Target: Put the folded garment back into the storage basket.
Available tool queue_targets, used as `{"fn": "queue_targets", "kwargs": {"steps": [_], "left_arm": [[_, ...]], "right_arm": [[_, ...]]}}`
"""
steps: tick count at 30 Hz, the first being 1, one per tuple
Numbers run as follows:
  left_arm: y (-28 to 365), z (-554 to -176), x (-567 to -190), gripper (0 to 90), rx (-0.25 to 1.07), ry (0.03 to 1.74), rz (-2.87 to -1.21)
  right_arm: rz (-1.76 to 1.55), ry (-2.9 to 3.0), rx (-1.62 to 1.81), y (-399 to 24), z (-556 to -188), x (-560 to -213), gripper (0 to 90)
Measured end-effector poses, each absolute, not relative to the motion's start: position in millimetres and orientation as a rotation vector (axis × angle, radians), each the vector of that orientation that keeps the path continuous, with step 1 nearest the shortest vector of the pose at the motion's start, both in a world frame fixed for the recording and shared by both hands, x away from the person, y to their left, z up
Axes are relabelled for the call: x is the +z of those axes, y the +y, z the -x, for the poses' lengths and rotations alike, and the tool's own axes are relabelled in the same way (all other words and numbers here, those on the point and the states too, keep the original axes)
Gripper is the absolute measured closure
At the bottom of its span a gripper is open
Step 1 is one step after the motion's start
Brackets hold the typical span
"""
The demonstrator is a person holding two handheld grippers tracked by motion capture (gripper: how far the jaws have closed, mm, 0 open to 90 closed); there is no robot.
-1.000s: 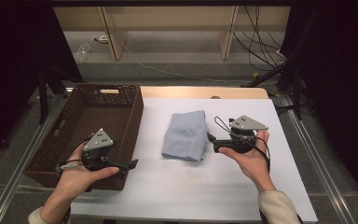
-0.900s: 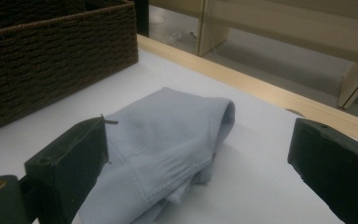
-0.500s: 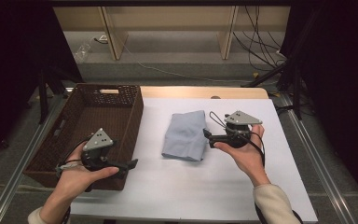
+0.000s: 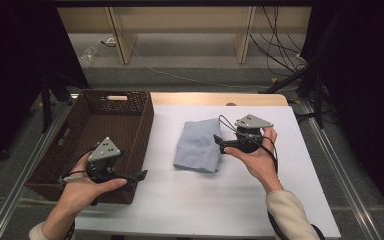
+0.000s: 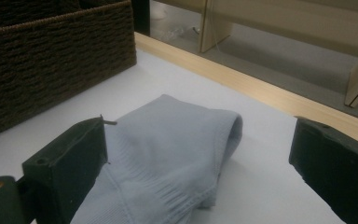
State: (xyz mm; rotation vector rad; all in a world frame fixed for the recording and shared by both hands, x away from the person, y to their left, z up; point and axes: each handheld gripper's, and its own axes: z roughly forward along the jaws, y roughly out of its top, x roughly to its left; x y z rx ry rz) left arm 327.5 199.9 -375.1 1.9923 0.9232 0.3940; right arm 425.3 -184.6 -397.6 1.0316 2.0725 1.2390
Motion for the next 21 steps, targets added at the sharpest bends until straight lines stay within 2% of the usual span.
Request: {"fn": "queue_targets", "kwargs": {"steps": [21], "left_arm": [[201.8,-327.8,-373.8,0.0,0.395,0.927,-1.990]], "right_arm": [[-1.071,2.116,1.204,-174.6,-449.2,-412.7,5.3]]}}
